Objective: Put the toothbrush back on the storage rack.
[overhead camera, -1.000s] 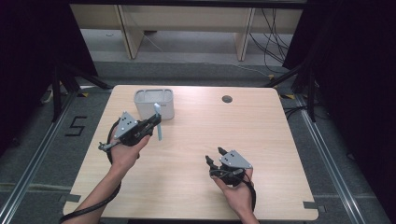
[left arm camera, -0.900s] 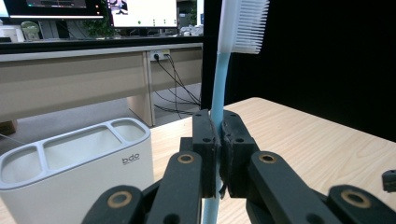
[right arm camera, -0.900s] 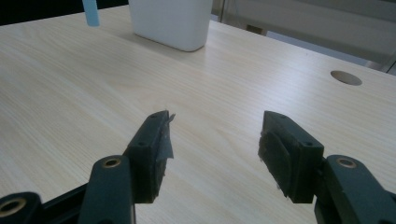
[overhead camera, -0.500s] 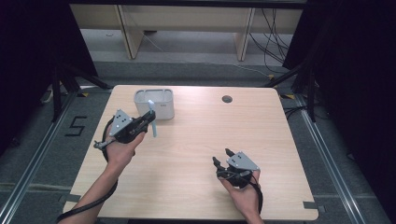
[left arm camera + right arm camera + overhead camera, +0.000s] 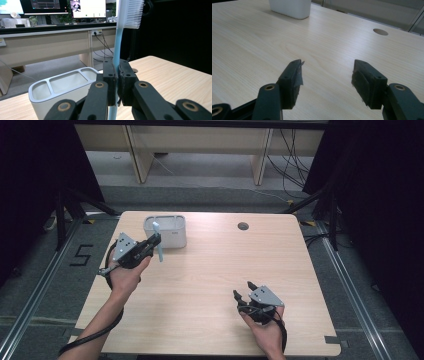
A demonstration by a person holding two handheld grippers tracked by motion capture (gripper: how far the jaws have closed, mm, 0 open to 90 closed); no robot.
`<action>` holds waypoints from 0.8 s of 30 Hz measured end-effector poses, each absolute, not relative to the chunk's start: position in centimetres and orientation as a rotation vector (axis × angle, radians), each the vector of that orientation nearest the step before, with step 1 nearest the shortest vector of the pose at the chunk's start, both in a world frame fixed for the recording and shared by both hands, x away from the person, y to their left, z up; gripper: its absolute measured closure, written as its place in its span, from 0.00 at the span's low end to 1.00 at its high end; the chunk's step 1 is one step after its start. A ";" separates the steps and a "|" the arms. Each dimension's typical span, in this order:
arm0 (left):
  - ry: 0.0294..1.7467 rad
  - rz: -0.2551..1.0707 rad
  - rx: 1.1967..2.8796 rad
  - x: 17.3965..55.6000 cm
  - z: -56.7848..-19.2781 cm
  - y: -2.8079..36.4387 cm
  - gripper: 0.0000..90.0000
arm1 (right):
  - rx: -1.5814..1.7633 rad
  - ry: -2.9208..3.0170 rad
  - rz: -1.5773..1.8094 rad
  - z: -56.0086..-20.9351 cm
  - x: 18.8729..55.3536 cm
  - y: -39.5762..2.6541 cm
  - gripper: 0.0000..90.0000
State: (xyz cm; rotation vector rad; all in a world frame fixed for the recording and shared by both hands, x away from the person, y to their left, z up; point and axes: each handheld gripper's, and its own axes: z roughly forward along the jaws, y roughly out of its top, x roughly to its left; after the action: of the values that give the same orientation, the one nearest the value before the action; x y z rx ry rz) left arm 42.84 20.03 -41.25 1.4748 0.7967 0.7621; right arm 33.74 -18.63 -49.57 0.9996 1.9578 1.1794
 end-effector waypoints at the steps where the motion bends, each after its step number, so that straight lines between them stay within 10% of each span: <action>1: 0.799 0.764 1.473 42.9 -41.2 20.1 0.94 | 1.032 1.961 1.194 -49.6 33.6 -18.6 0.46; 24: 0.820 0.808 1.442 43.9 -40.9 21.2 0.94 | 1.060 1.949 1.219 -50.2 33.5 -18.6 0.45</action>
State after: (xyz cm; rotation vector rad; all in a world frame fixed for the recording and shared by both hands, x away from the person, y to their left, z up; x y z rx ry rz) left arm 43.88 21.22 -40.88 1.4417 0.8203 0.8082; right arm 33.48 -18.60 -50.22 1.0596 1.9486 1.2186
